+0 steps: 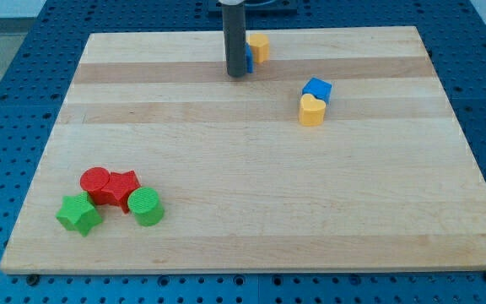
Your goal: Separate the yellow heart and the blue cube
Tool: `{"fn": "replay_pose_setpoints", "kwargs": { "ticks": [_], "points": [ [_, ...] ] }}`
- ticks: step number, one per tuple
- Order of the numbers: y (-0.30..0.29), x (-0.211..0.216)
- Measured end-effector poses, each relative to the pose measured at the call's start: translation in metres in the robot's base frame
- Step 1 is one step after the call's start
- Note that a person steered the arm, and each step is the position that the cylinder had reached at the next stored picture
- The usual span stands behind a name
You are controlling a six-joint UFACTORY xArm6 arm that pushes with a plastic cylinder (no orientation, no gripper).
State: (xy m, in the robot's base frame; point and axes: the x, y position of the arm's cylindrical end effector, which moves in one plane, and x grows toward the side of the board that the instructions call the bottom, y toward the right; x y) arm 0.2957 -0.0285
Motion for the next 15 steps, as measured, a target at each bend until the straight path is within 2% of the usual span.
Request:
{"fn": "replay_pose_setpoints", "kwargs": {
  "ticks": [2,3,5,6,8,9,13,15],
  "points": [
    [0.0,-0.01],
    [0.0,0.017],
    [0.009,0.111],
    [0.035,0.145],
    [0.106,0.15],
    [0.118,0.143],
    [0.117,0.089],
    [0.073,0.088]
  ]
}}
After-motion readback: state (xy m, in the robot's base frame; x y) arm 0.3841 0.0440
